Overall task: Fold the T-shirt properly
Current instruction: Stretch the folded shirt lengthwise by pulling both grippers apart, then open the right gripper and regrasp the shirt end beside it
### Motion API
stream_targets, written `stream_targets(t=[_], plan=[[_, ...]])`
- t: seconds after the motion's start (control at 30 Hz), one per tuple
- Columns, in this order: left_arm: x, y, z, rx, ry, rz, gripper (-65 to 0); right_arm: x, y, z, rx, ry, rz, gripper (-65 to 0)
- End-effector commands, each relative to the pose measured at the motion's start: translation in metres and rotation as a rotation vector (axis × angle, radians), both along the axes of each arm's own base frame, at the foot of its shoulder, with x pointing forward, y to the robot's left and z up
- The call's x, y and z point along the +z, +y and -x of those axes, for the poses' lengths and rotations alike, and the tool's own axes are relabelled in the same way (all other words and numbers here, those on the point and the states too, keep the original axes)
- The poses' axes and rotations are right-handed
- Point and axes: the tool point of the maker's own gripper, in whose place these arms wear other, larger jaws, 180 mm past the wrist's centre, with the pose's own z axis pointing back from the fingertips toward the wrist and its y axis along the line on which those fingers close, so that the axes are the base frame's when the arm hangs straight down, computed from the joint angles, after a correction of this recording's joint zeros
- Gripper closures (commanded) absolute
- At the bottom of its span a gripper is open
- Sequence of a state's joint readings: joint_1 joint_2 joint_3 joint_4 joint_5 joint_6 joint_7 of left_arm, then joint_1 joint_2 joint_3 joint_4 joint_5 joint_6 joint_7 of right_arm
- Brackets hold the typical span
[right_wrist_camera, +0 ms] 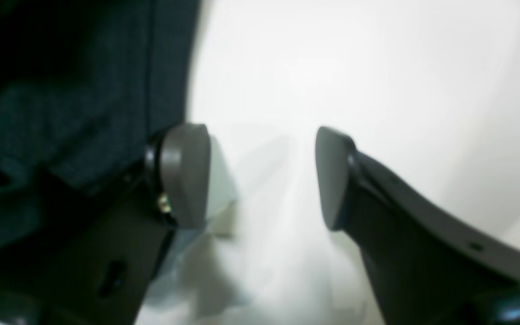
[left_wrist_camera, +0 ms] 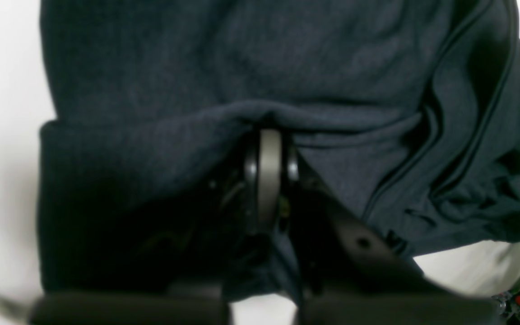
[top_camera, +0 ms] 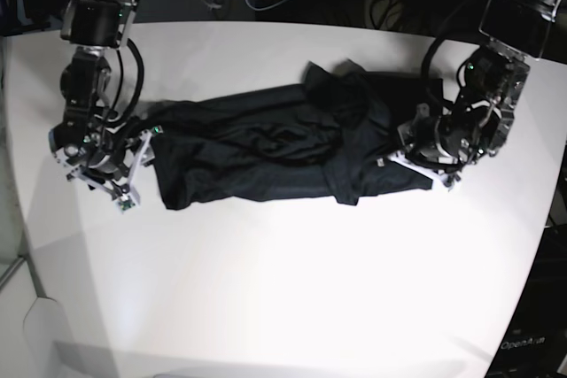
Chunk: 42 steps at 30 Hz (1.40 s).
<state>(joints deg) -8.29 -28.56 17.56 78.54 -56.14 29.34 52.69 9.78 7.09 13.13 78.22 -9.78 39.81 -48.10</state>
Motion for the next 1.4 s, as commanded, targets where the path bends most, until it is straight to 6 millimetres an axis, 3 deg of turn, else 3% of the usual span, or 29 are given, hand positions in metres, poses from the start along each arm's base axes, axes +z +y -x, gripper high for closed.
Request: stream_targets(t=[0.0, 0.37, 0.53, 0.8, 1.07, 1.37], plan=[[-0.010, 0.023, 0.009, 0.030, 0.033, -0.096, 0.0, 0.013, -0.002, -0.011, 0.003, -0.041, 0.001, -38.0], [-0.010, 0.022, 0.008, 0.031, 0.029, -0.094, 0.0, 0.044, -0.026, -0.024, -0.070, -0.073, 0.047, -37.9], [-0.011, 0.016, 0.008, 0.029, 0.029, -0.084, 0.0, 0.057, -0.030, -0.019, -0.077, -0.069, 0.099, -37.9], [-0.011, 0.015, 0.008, 0.029, 0.026, -0.083, 0.0, 0.046, -0.021, -0.003, -0.084, 0.020, 0.108, -37.9], [-0.023, 0.023, 0.014, 0.023, 0.056, -0.091, 0.0, 0.059, -0.009, -0.008, -0.089, -0.023, 0.092, -37.2], [-0.021, 0.016, 0.011, -0.044, 0.028, -0.070, 0.0, 0.050, -0.008, -0.004, -0.084, 0.012, 0.092, -37.3]])
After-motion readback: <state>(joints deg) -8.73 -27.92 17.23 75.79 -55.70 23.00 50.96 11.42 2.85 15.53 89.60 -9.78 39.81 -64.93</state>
